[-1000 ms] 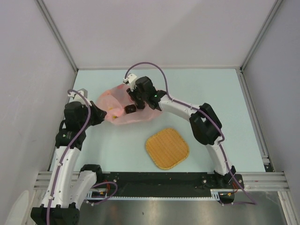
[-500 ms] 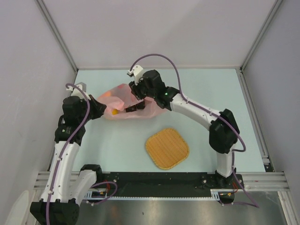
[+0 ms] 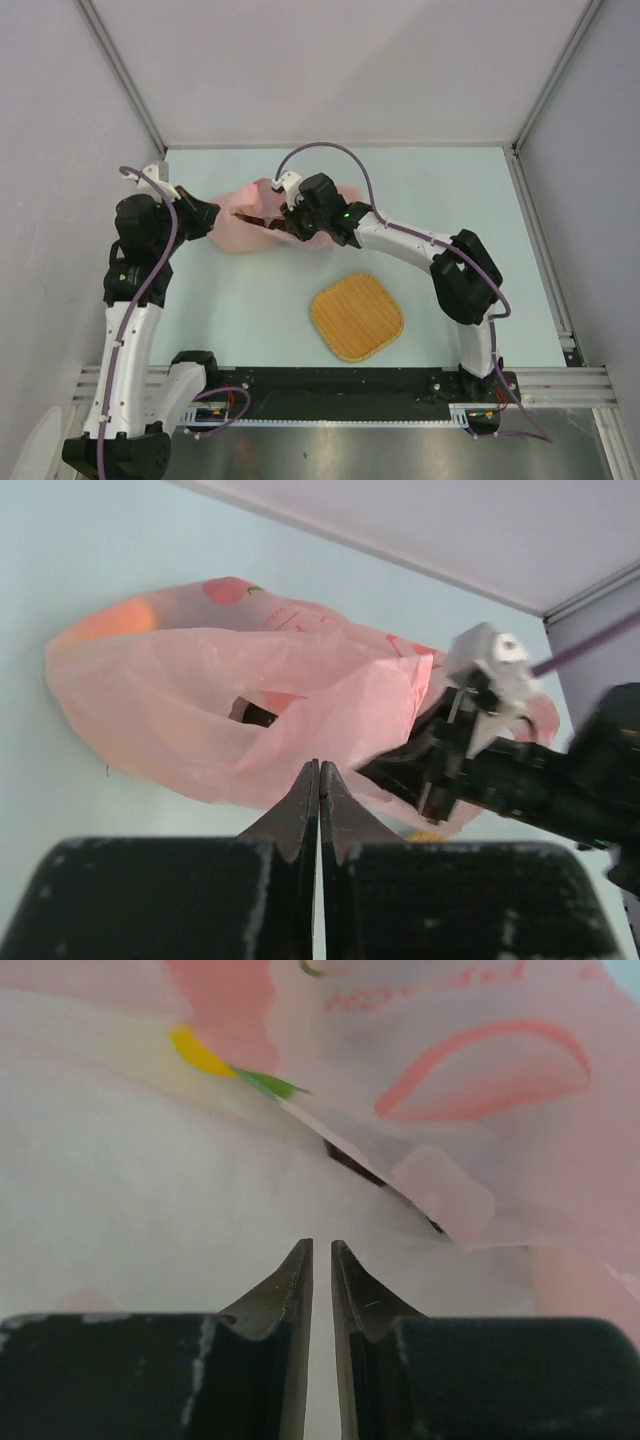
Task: Take the fake fruits out of the plastic bag
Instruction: Adjust the plastic bag at the center of the board, then take out the fake fruit from the plastic bag.
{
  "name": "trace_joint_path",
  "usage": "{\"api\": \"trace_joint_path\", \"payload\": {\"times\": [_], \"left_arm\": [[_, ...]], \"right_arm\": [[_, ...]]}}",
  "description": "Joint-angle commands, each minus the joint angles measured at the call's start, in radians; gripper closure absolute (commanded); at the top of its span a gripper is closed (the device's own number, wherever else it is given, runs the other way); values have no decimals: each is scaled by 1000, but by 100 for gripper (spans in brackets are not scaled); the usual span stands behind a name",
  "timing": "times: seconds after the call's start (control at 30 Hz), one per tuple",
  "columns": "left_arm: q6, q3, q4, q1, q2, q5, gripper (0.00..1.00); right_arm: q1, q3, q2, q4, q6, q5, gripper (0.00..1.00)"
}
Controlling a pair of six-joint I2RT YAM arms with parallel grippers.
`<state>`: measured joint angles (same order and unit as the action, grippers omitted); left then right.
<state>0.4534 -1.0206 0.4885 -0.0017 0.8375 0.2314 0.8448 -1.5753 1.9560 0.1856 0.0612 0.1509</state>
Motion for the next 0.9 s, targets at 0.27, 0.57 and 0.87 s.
{"api": "trace_joint_path", "payload": {"times": [0.27,0.57,0.87], "left_arm": [[-91,-7,50,29,-55,124,100],[-108,36,-1,28,-23,193,100],[-122,53,-11,28,2,197,100]], "right_arm": [[-81,-350,256,-146,44,-246,81],[-96,-359,311,-156,54,-252,52],[-89,-403,391,-143,28,-332,11]]}}
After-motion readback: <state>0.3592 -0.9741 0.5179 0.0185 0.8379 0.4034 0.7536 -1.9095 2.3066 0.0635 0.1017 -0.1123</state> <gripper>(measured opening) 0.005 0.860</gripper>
